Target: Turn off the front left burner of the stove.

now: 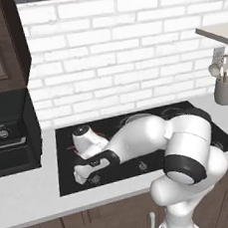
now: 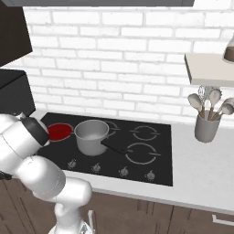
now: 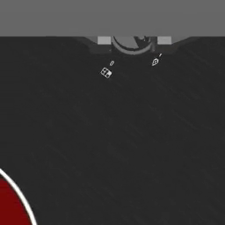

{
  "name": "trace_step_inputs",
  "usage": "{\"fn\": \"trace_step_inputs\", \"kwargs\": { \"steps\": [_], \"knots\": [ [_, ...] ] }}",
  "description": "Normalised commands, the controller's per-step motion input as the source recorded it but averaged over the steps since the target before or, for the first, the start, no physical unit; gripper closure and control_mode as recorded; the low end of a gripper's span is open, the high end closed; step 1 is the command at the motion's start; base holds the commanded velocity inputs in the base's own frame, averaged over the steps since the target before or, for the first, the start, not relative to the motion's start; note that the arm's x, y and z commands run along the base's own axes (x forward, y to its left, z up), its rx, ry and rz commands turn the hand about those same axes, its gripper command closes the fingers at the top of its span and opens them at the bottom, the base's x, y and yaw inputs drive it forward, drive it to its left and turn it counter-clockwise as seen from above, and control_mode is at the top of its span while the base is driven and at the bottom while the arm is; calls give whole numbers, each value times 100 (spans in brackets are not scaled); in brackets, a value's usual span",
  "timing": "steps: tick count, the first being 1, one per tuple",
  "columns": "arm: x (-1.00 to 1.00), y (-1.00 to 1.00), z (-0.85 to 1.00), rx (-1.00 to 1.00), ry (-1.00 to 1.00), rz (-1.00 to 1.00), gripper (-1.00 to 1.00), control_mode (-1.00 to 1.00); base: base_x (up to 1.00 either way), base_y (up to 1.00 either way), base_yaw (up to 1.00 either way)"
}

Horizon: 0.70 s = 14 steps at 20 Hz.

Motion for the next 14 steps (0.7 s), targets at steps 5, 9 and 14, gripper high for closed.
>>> {"fn": "trace_step_inputs", "kwargs": {
  "steps": [5,9,14],
  "knots": [
    [-29,-100,-41,13,3,-40,100,-100,0,0,0],
    [-37,-100,-40,16,4,-48,100,-100,0,0,0],
    [-33,-100,-38,16,5,-50,100,-100,0,0,0]
  ]
}}
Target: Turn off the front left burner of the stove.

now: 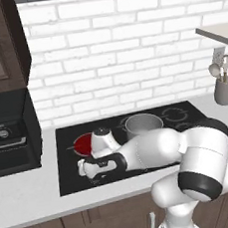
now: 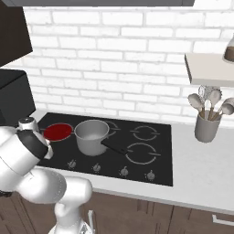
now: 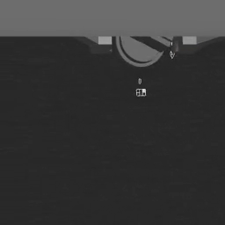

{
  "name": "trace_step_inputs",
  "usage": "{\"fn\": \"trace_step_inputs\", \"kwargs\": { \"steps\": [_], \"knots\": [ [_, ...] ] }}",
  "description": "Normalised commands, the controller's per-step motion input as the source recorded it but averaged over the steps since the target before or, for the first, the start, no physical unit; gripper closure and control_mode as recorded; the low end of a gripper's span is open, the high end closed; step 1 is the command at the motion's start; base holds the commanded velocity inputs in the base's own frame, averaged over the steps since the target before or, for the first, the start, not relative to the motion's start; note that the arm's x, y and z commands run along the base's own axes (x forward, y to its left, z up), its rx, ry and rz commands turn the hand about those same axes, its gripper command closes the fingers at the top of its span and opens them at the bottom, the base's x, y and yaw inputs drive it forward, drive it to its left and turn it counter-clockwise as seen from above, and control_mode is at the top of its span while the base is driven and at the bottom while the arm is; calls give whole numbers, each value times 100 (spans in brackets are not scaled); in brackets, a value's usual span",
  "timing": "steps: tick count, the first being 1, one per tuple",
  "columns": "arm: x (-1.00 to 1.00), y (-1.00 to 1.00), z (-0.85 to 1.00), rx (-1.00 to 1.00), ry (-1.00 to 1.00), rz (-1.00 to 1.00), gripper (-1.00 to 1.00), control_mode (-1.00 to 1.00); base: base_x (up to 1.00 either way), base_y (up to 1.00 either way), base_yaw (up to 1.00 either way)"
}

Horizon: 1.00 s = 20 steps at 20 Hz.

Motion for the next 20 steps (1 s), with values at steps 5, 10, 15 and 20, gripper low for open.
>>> {"fn": "trace_step_inputs", "kwargs": {
  "steps": [5,10,15,20],
  "knots": [
    [-23,-100,-41,16,5,-55,100,-100,0,0,0],
    [-3,-100,-48,13,9,-65,100,-100,0,0,0],
    [0,-86,-54,12,9,-79,100,-100,0,0,0],
    [1,-52,-58,11,11,-93,100,-100,0,0,0]
  ]
}}
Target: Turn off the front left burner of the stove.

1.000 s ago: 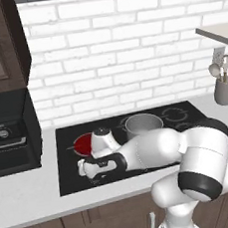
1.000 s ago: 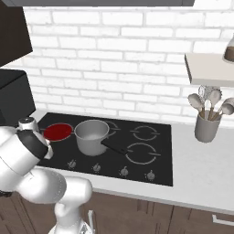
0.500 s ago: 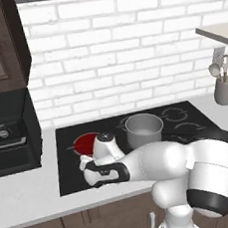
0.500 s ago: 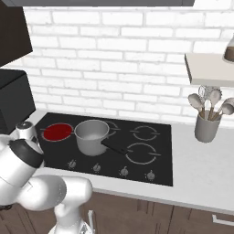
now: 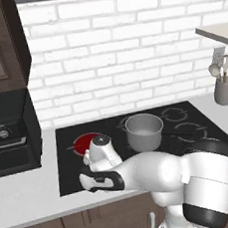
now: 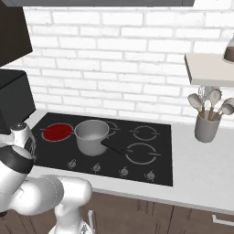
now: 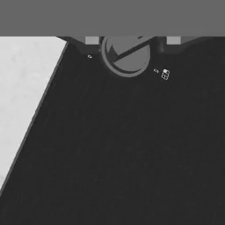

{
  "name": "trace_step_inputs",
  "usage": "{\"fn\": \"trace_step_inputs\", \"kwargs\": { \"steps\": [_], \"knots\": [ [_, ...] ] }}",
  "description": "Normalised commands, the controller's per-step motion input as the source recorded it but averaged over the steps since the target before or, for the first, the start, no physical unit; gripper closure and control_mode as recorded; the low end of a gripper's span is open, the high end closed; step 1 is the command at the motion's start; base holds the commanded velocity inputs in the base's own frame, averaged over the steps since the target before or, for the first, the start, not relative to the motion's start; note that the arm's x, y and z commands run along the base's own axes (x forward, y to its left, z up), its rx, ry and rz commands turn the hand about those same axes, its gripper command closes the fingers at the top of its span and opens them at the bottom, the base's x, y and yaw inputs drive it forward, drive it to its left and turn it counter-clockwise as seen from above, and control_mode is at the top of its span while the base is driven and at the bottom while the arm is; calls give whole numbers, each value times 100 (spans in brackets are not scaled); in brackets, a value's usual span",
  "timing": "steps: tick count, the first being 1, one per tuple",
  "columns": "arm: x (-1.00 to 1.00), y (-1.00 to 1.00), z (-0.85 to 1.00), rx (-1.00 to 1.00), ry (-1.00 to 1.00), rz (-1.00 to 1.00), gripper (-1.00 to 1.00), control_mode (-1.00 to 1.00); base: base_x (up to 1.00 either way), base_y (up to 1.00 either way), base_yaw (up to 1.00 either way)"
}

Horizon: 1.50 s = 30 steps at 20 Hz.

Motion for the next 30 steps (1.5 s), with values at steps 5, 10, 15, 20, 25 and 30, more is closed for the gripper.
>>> {"fn": "trace_step_inputs", "kwargs": {
  "steps": [5,10,15,20,25,30],
  "knots": [
    [0,-44,-55,12,17,-95,100,-100,0,0,0],
    [0,-48,-46,12,23,-93,100,-100,0,0,0],
    [0,-36,-54,13,17,-96,100,-100,0,0,0],
    [0,-34,-50,13,18,-96,100,-100,0,0,0],
    [0,-11,-50,11,13,-99,100,-100,0,0,0],
    [-4,-4,-30,4,11,-70,100,-100,0,0,0]
  ]
}}
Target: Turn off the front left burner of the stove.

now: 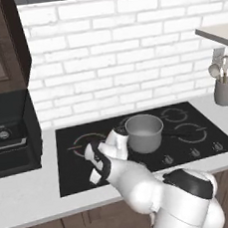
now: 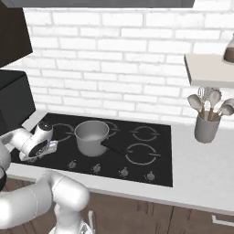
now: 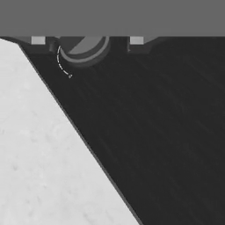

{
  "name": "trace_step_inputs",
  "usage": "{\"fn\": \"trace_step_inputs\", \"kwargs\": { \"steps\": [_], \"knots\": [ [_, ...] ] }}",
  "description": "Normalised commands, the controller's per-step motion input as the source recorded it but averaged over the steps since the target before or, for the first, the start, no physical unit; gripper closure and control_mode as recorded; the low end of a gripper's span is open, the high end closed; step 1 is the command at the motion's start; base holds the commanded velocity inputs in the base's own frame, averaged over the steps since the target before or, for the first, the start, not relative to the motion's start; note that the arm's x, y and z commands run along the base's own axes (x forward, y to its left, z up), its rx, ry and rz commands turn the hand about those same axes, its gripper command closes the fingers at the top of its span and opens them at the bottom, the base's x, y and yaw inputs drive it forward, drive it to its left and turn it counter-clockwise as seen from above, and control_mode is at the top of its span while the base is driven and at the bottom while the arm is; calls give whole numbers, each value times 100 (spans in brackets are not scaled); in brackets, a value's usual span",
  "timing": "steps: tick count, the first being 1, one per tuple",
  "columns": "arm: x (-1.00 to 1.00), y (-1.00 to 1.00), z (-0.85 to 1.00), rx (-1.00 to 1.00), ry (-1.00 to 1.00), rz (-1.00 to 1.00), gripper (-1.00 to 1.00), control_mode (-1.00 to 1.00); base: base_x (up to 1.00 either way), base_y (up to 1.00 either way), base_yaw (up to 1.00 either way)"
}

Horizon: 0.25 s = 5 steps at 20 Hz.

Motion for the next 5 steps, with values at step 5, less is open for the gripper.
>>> {"fn": "trace_step_inputs", "kwargs": {
  "steps": [5],
  "knots": [
    [0,0,0,1,0,0,100,-100,0,0,0]
  ]
}}
